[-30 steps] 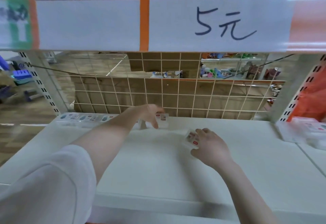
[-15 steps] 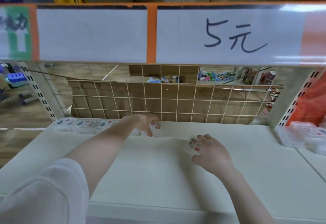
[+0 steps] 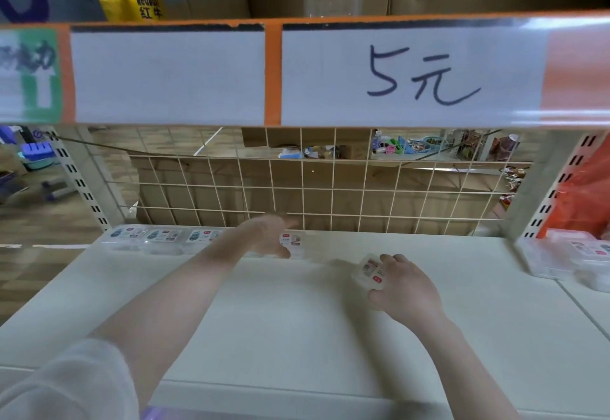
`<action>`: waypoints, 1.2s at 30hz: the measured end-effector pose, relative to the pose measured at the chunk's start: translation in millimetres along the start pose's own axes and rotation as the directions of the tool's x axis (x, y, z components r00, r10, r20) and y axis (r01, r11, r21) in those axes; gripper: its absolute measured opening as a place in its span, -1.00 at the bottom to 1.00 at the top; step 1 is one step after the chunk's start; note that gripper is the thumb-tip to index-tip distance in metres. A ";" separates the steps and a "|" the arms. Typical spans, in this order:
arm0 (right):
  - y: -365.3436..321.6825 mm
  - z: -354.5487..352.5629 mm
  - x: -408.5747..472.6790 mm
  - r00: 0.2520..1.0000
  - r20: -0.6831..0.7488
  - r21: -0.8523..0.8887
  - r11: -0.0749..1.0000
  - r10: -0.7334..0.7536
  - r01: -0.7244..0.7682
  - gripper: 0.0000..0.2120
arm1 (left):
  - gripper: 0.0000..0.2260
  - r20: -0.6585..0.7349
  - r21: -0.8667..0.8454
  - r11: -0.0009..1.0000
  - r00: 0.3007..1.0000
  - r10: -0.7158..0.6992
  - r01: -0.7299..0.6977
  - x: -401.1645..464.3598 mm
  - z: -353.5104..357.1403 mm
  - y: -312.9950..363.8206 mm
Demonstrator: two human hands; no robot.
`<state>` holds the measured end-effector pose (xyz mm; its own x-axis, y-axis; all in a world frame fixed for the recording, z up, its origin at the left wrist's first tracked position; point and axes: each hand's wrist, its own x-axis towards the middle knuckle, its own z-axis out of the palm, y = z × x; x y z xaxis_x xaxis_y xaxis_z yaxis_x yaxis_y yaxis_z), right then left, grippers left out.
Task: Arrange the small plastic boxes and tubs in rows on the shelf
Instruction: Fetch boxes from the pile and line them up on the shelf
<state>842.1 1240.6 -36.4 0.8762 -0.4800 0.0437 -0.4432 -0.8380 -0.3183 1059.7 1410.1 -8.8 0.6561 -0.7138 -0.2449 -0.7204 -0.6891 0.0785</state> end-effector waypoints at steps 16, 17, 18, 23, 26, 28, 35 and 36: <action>-27.1 7.6 45.1 0.998 0.049 0.039 0.999 0.032 -0.034 -0.72 | -0.48 -0.428 -0.254 0.921 0.820 -0.380 0.294 -130.9 94.5 -21.9; -30.5 9.0 48.2 0.997 0.064 0.037 0.998 0.042 -0.044 -0.72 | -0.49 -0.431 -0.271 0.912 0.809 -0.400 0.307 -133.3 97.7 -21.8; -33.9 10.3 51.3 0.996 0.075 0.030 0.998 0.050 -0.052 -0.72 | -0.49 -0.431 -0.291 0.903 0.799 -0.420 0.318 -135.4 100.4 -21.5; -46.2 16.8 65.0 0.993 0.102 0.014 0.998 0.066 -0.068 -0.74 | -0.51 -0.429 -0.310 0.878 0.770 -0.472 0.366 -140.3 112.8 -19.5; -51.4 20.2 69.6 0.992 0.113 0.014 0.998 0.059 -0.061 -0.79 | -0.51 -0.437 -0.301 0.875 0.761 -0.480 0.379 -141.5 117.5 -19.1; -52.6 22.2 69.7 0.992 0.116 0.015 0.998 0.054 -0.056 -0.82 | -0.50 -0.446 -0.287 0.877 0.757 -0.478 0.384 -141.0 119.7 -19.9; -34.2 7.7 76.9 0.957 0.266 0.085 0.992 -0.115 0.096 -0.54 | -0.52 -0.473 -0.266 0.883 0.746 -0.469 0.386 -139.1 126.4 -22.9; -29.1 2.5 80.2 0.934 0.309 0.099 0.983 -0.178 0.154 -0.47 | -0.51 -0.471 -0.263 0.882 0.746 -0.470 0.390 -139.0 127.5 -23.3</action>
<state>925.7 1227.1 -26.0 0.9559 -0.2196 -0.1948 -0.2818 -0.8723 -0.3997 956.7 1541.3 -99.9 0.9343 -0.2676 0.2355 -0.3207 -0.9193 0.2279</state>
